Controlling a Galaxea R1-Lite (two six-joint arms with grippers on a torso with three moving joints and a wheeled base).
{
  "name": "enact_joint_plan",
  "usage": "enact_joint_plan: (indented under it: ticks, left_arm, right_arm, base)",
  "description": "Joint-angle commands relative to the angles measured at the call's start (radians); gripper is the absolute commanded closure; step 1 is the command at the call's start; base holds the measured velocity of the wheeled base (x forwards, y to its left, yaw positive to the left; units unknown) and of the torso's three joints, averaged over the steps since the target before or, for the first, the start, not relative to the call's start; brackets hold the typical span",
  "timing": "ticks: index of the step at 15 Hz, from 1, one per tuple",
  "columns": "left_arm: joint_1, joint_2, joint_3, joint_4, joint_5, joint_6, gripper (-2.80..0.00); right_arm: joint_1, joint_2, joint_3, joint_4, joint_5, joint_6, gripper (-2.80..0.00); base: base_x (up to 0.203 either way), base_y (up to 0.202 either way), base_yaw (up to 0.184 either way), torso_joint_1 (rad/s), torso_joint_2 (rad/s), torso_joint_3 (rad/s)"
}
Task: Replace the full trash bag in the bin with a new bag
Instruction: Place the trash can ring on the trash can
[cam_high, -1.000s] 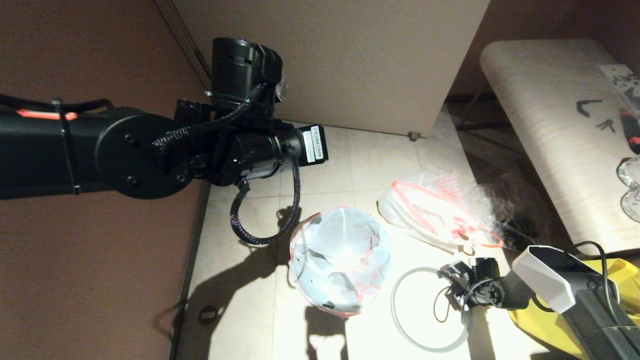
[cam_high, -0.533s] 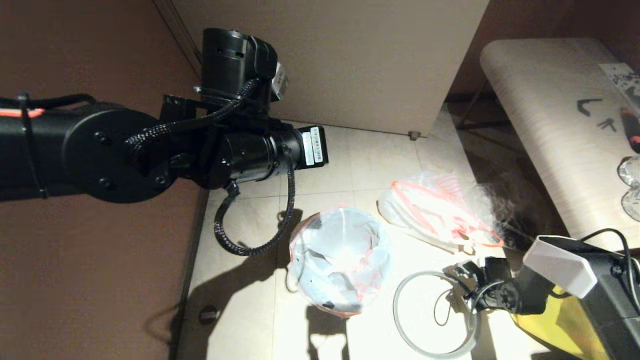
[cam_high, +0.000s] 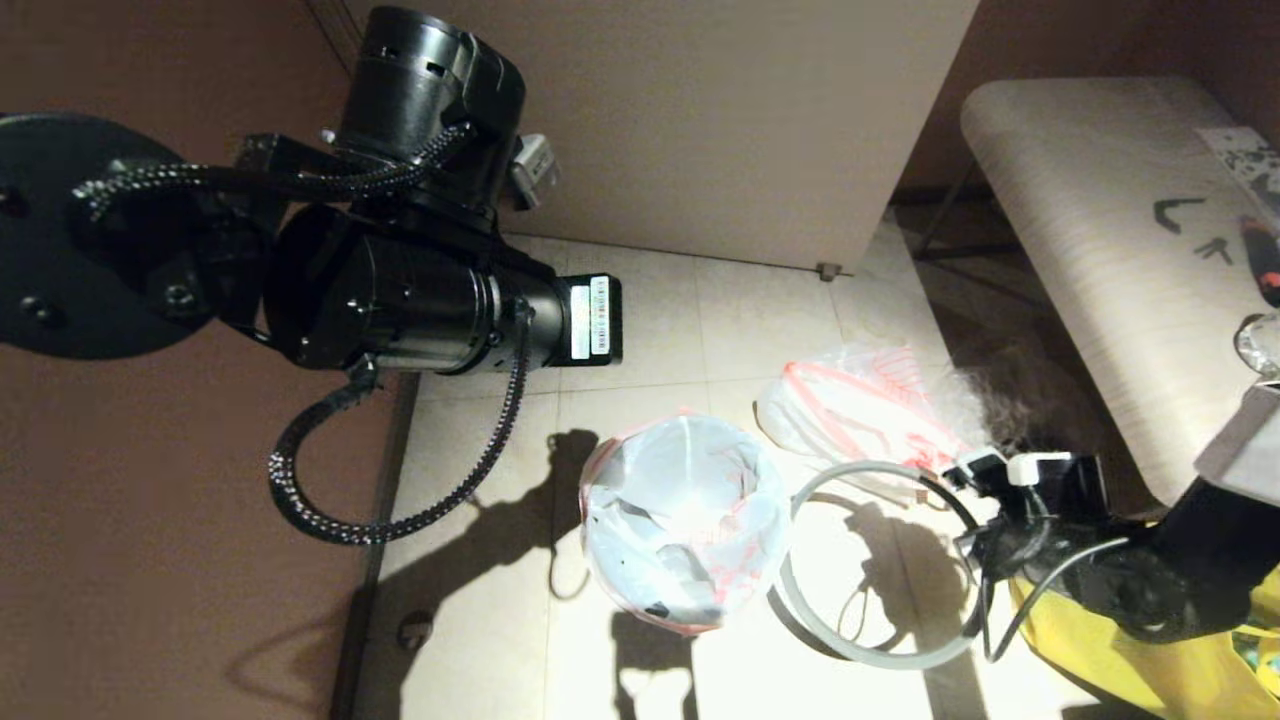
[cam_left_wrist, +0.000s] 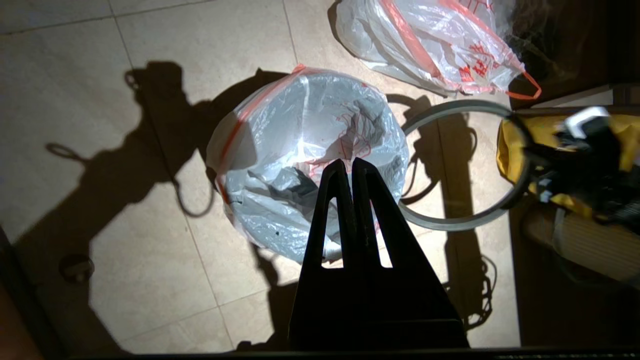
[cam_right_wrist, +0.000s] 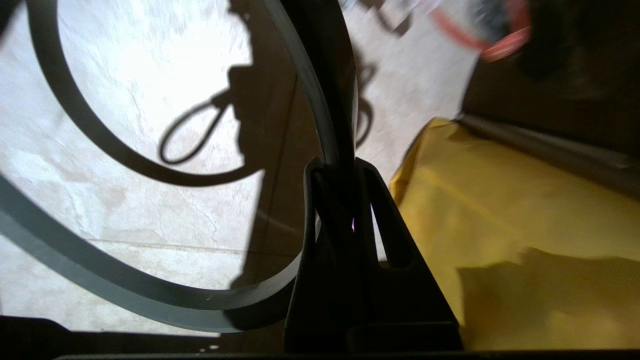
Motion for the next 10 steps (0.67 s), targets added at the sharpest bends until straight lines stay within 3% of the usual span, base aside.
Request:
enact_joint_plan:
  ticks: [1,3,5,7,10]
  left_arm:
    - [0.007,-0.008,-0.002,0.003,0.011,-0.004,0.0]
    - [0.008,-0.022,0.004,0.011,0.012,-0.005,0.0]
    - [0.002,-0.036,-0.001,0.019,0.012,0.001,0.0]
    - [-0.002,-0.051,0.002,0.023,0.014,0.003,0.0]
    - [-0.002,-0.052,-0.001,0.022,0.015,0.003,0.0]
  right_arm:
    - [0.023,-0.272,0.016,0.072,-0.011,0.006,0.0]
    - [0.058,-0.444,-0.062,0.344,-0.022,0.082,0.0]
    - [0.093,-0.503,-0.255,0.618,0.008,0.223,0.0]
    - [0.127,-0.507,-0.441,0.855,0.104,0.361,0.0]
    - [0.182,-0.482,-0.623,1.029,0.338,0.551,0.0]
  base:
    - [0.0,0.0,0.0,0.0,0.0,0.0]
    - [0.0,0.0,0.0,0.0,0.0,0.0]
    - [0.0,0.0,0.0,0.0,0.0,0.0]
    - [0.0,0.0,0.0,0.0,0.0,0.0]
    - [0.0,0.0,0.0,0.0,0.0,0.0]
